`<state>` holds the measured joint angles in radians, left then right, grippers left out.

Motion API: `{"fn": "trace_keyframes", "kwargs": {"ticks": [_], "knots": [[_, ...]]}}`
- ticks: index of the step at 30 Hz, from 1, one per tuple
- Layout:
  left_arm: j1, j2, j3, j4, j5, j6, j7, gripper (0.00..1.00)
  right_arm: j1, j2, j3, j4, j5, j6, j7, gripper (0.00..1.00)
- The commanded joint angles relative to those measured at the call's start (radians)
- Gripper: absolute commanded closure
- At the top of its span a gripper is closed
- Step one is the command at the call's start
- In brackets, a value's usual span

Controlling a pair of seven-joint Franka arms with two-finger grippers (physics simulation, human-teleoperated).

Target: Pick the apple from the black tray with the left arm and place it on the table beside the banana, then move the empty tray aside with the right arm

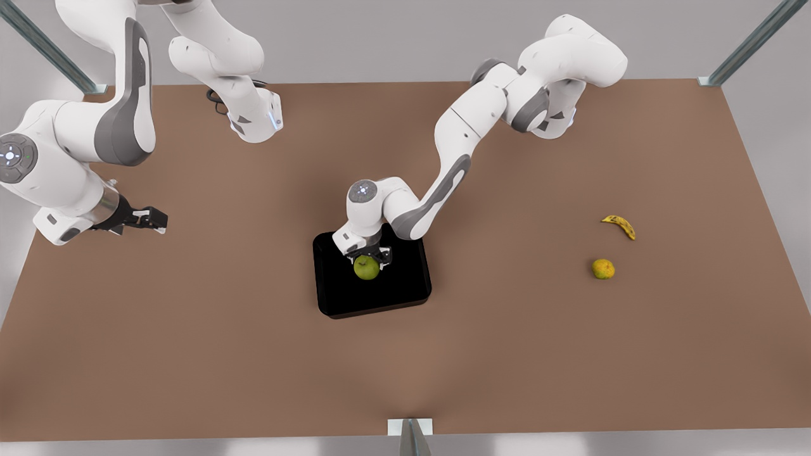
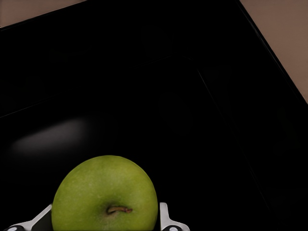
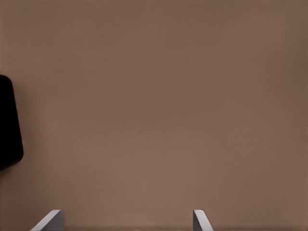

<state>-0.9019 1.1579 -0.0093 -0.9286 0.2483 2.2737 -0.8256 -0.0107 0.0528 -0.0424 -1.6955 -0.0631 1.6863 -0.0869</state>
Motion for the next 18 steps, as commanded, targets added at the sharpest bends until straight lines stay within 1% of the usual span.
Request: {"fn": "trace_keyframes", "kwargs": {"ticks": [1, 9, 10, 12, 15, 18], "knots": [[0.000, 0.002, 0.003, 0.001, 0.002, 0.020, -0.006, 0.00, -0.003, -0.001, -0.001, 0.000, 0.000, 0.000, -0.001, 0.00], [-0.002, 0.008, 0.006, 0.001, 0.002, 0.027, -0.006, 0.00, -0.003, -0.001, -0.001, 0.000, 0.000, 0.000, -0.001, 0.00], [-0.002, 0.008, 0.006, 0.001, 0.002, 0.026, -0.006, 0.03, -0.003, -0.001, -0.001, 0.000, 0.000, 0.000, -0.001, 0.00], [-0.002, 0.008, 0.008, 0.001, 0.000, 0.024, -0.006, 0.17, -0.003, -0.001, -0.001, 0.000, 0.000, 0.000, -0.001, 0.00], [-0.002, 0.002, 0.008, 0.001, 0.000, 0.020, 0.000, 0.16, -0.003, -0.001, -0.001, 0.000, 0.000, 0.000, -0.001, 0.00], [0.003, -0.035, 0.000, 0.001, -0.009, -0.048, 0.023, 0.16, -0.003, -0.001, -0.001, 0.000, 0.000, 0.000, -0.001, 0.00]]}}
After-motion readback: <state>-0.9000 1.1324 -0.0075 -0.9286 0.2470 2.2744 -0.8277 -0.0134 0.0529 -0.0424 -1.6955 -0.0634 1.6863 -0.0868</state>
